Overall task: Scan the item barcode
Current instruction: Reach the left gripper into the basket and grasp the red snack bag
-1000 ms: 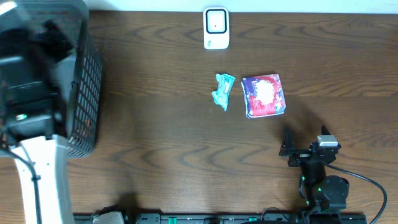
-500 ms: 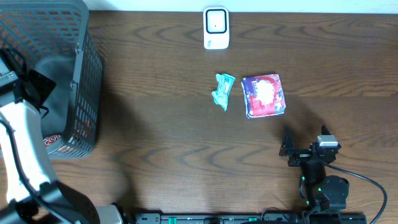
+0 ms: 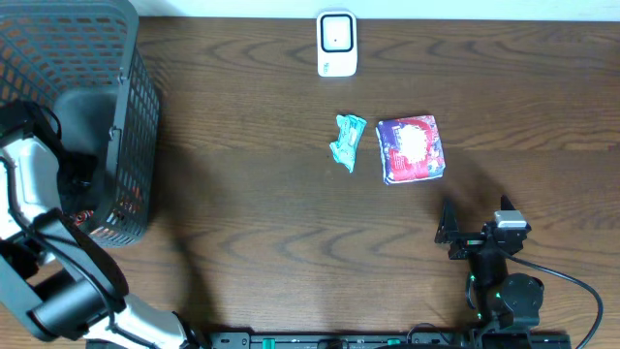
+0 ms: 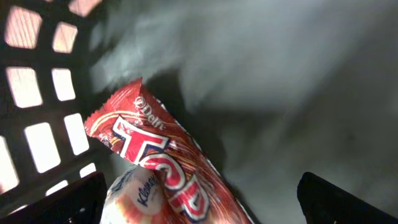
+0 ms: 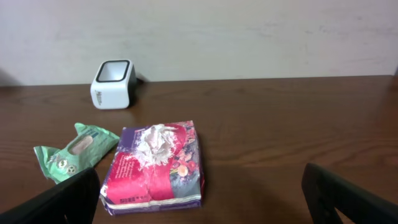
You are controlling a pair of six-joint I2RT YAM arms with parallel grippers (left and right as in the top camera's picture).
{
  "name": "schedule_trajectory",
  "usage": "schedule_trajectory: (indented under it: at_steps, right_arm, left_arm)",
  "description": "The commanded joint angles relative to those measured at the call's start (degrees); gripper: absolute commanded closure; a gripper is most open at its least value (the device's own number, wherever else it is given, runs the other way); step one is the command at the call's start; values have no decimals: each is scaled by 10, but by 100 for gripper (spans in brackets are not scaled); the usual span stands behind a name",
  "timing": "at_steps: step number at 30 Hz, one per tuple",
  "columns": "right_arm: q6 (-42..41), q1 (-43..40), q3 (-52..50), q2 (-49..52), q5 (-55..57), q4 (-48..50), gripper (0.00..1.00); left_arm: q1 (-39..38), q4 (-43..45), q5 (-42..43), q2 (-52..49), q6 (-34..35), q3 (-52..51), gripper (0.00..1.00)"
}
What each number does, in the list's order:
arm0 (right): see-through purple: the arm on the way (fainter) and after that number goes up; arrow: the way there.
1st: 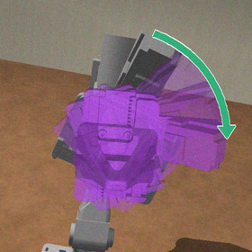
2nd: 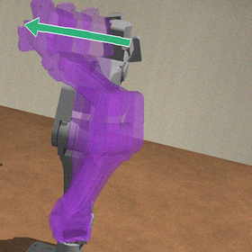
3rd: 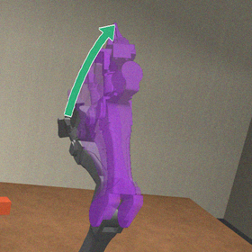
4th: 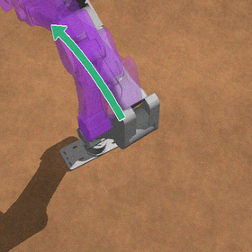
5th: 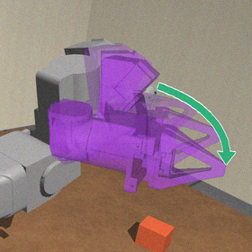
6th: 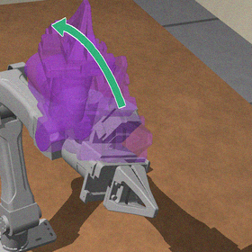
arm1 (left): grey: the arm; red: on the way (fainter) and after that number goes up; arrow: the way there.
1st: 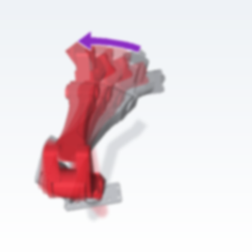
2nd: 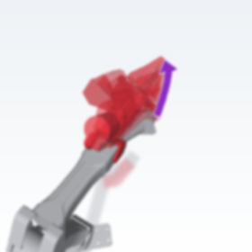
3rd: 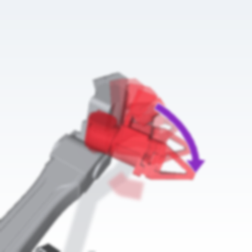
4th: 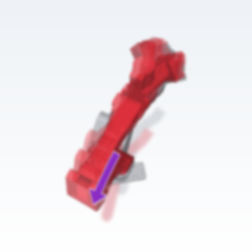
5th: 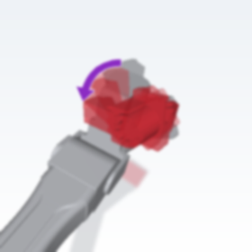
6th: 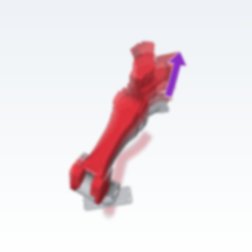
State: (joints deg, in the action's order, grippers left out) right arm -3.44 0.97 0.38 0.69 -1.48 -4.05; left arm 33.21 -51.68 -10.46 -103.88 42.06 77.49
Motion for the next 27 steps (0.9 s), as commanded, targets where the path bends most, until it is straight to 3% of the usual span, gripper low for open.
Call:
schedule_trajectory:
  at_steps: [1,10,21,27]
  right_arm:
    - [-6,-2,0,-3,3,-3,1]
    - [-6,-2,0,-3,3,-3,1]
    - [-6,-2,0,-3,3,-3,1]
    - [-6,-2,0,-3,3,-3,1]
  left_arm:
    - [8,-11,-7,-31,21,2,2]
    - [26,-16,-7,-79,38,-1,4]
    - [26,12,-7,-86,14,7,89]
    - [26,12,0,-39,-20,56,93]
